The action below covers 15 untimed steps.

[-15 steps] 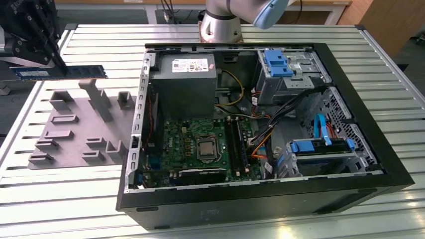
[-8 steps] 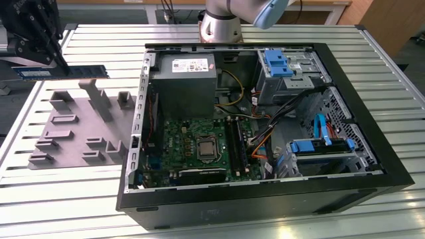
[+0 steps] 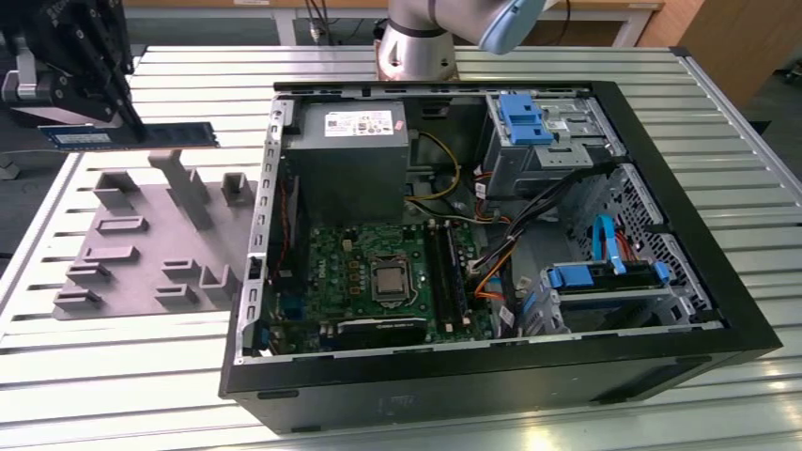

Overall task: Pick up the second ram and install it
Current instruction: 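Pick up the second ram and move it above second insertion slot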

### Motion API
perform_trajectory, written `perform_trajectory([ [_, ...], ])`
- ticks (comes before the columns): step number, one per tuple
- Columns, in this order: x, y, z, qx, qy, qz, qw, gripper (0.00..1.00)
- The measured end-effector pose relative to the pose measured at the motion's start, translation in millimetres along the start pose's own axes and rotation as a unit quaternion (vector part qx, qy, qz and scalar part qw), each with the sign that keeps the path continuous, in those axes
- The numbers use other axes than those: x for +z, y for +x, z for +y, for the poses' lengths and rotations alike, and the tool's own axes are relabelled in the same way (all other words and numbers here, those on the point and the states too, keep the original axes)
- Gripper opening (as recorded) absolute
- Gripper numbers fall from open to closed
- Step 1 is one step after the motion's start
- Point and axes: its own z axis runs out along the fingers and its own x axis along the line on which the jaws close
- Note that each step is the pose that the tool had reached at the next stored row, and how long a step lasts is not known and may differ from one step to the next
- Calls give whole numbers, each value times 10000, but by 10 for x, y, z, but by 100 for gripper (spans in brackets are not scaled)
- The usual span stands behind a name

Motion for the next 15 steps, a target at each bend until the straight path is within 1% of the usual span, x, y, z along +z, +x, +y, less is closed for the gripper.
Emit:
perform_trajectory([
  [12, -2, -1, -143, 0, 0, 0, 10000, 14],
  [15, -3, -1, -194, 0, 0, 0, 10000, 14],
])
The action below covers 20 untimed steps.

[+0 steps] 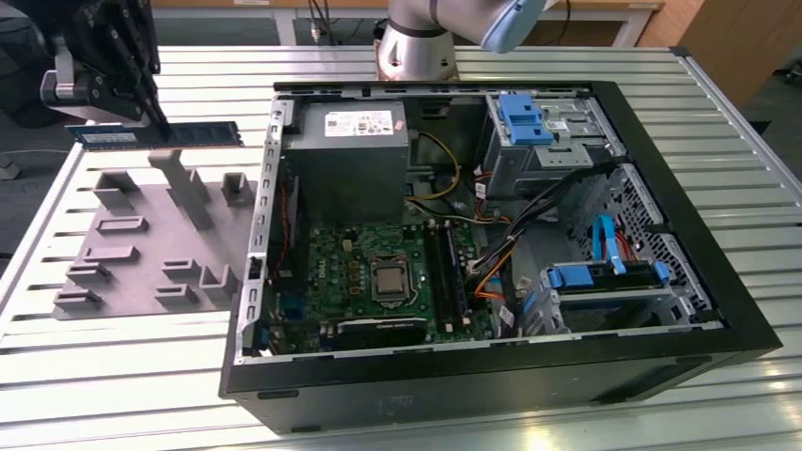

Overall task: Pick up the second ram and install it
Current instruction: 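Pick up the second ram and move it above second insertion slot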

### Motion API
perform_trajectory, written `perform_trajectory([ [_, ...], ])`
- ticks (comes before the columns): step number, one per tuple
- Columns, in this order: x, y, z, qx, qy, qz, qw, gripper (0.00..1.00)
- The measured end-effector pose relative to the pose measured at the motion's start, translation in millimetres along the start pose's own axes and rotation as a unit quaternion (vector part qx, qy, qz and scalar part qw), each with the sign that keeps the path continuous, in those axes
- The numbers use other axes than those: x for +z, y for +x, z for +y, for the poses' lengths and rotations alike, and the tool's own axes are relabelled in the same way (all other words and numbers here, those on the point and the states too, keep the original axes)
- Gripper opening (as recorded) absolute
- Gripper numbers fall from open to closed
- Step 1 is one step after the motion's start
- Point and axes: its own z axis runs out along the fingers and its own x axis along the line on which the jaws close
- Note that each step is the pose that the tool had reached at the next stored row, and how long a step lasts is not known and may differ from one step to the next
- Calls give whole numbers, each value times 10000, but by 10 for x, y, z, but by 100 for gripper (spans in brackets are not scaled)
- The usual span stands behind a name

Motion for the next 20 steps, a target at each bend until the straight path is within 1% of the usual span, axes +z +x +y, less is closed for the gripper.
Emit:
perform_trajectory([
  [12, -2, -1, -138, 0, 0, 0, 10000, 14],
  [20, -4, -1, -205, 0, 0, 0, 10000, 14],
])
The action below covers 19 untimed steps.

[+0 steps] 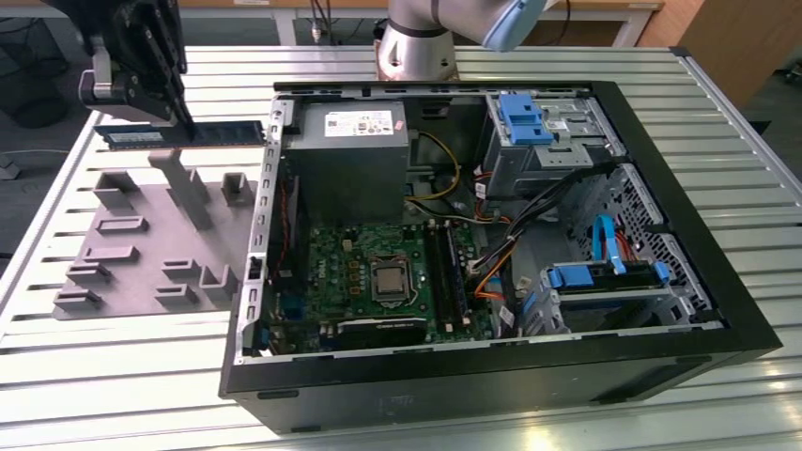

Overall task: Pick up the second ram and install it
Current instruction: 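Pick up the second ram and move it above second insertion slot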

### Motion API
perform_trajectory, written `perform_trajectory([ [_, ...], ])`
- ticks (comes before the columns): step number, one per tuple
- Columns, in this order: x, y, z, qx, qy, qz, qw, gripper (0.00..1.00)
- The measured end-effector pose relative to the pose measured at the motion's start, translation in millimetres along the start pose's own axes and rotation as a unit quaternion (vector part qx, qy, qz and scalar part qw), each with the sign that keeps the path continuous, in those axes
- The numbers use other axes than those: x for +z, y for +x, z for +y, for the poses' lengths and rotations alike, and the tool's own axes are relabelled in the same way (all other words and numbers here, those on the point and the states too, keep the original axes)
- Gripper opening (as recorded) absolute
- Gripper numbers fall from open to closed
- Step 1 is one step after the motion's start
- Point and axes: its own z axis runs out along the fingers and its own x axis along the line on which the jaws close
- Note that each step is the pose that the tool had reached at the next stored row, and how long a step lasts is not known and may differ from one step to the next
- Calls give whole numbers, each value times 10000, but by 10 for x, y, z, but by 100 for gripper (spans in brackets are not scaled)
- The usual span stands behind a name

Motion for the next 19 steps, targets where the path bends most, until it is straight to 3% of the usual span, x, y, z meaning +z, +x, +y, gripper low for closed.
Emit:
perform_trajectory([
  [19, -2, -1, -145, 0, 0, 0, 10000, 14],
])
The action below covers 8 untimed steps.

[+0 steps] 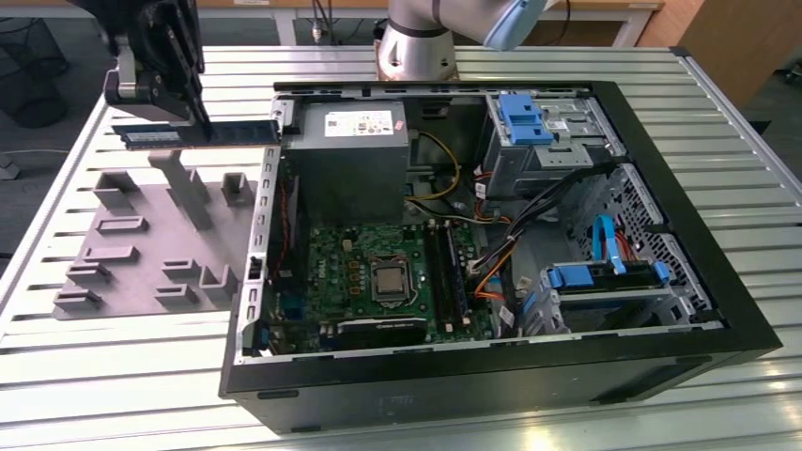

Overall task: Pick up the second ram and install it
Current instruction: 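Pick up the second ram and move it above second insertion slot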

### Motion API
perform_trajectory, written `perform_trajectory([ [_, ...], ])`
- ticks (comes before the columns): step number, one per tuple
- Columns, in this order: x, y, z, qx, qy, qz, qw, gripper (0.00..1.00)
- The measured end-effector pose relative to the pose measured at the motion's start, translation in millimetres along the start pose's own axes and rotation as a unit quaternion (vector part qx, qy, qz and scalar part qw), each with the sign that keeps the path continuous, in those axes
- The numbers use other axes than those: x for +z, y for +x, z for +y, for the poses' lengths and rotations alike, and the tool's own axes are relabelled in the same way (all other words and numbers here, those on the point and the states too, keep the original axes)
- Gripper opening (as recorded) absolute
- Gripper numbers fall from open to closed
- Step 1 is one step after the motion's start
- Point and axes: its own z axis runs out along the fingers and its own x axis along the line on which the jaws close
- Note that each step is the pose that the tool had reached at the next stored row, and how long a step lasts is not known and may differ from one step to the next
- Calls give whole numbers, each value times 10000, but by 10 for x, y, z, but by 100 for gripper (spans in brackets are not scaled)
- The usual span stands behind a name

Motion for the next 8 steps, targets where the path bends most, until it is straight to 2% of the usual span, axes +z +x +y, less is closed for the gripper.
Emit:
perform_trajectory([
  [8, -1, 0, -59, 0, 0, 0, 10000, 14],
])
